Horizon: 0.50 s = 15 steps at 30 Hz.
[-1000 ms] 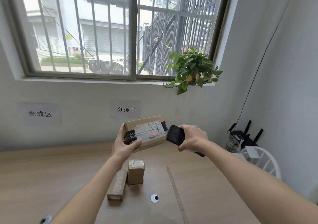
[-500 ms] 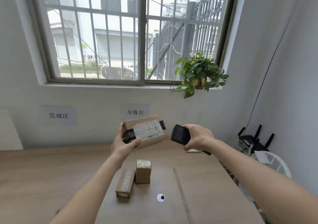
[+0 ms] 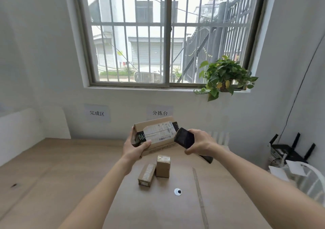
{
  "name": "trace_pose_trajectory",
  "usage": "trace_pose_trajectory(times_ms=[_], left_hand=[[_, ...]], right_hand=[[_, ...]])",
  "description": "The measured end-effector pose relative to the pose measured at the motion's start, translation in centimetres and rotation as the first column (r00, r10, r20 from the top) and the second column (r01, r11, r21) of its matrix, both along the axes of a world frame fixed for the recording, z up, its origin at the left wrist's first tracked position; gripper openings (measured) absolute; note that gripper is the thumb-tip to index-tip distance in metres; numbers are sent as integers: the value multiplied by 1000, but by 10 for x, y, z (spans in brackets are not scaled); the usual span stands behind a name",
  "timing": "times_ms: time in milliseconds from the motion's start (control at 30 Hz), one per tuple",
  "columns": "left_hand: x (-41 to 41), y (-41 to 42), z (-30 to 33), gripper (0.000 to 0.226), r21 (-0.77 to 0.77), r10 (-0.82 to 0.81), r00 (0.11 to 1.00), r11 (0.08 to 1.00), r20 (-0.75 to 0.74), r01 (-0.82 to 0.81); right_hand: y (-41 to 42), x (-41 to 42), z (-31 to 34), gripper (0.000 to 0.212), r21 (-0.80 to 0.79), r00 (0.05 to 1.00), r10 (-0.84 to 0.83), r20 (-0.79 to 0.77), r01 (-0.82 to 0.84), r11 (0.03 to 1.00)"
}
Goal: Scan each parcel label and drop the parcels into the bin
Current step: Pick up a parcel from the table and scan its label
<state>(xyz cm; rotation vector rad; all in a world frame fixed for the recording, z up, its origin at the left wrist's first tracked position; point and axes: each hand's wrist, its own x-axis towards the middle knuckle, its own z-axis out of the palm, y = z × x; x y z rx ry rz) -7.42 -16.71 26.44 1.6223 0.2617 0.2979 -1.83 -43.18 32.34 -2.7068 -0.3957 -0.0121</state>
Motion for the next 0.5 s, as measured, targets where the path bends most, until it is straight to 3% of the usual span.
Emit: trace_pose_trajectory(times_ms=[200, 367, 500], left_hand=[[-80, 35, -4, 84, 20, 122, 992, 992, -35, -121], [-151, 90, -7, 59, 38, 298, 954, 954, -41, -297], [-221, 146, -8, 64, 29, 412, 910, 911, -35, -411]], right_hand=[[59, -31, -23, 60, 142, 984, 148, -97, -134, 981], [135, -64, -30, 59, 216, 941, 318, -117, -289, 933], [217, -101, -27, 53, 214, 891, 437, -125, -406, 889]])
